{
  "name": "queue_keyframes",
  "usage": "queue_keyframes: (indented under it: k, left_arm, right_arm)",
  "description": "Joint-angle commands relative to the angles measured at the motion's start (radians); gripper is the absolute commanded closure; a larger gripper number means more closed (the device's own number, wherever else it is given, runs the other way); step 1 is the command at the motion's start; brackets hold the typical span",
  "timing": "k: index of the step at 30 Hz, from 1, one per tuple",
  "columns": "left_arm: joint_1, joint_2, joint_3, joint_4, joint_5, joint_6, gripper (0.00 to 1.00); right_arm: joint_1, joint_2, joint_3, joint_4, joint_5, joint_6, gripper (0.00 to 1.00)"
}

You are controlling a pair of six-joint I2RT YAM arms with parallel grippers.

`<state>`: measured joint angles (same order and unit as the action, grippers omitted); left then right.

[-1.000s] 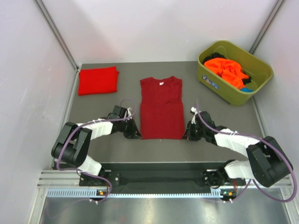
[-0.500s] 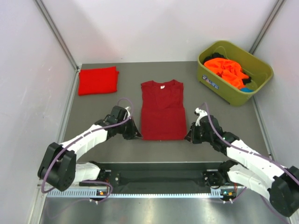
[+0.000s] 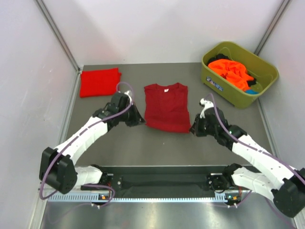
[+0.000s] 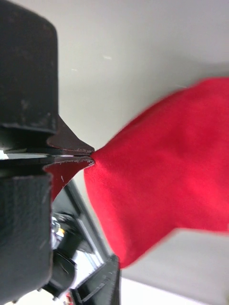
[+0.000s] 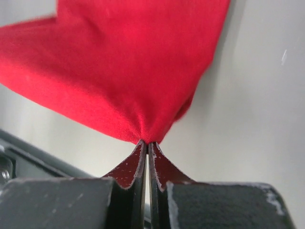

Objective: Fold and stack the t-shirts
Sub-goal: Fold the tshirt

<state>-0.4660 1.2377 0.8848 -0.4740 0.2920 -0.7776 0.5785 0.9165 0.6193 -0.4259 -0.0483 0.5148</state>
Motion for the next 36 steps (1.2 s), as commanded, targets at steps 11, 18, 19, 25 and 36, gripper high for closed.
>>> queue_keyframes:
  k: [11, 18, 19, 25, 36]
  left_arm:
    - [0.144, 0.411, 0.538, -0.002, -0.002, 0.133, 1.00]
    - [0.217, 0.679, 0.782, 0.093, 0.120, 0.144, 1.00]
    - [0.230, 0.709, 0.804, 0.122, 0.143, 0.141, 1.00]
    - [0.277, 0.917, 0.951, 0.253, 0.225, 0.100, 1.00]
    - [0.325, 1.195, 1.177, 0.416, 0.303, 0.044, 0.81]
  right_arm:
    - [-0.225, 0.433, 0.558, -0.010, -0.021, -0.211, 1.00]
    - [-0.292, 0.700, 0.798, 0.058, -0.123, -0.259, 1.00]
    - [-0.295, 0.729, 0.815, 0.068, -0.142, -0.257, 1.00]
    - [-0.321, 0.939, 0.905, 0.220, -0.188, -0.239, 1.00]
    - [-0.365, 1.183, 1.097, 0.302, -0.173, -0.254, 0.88]
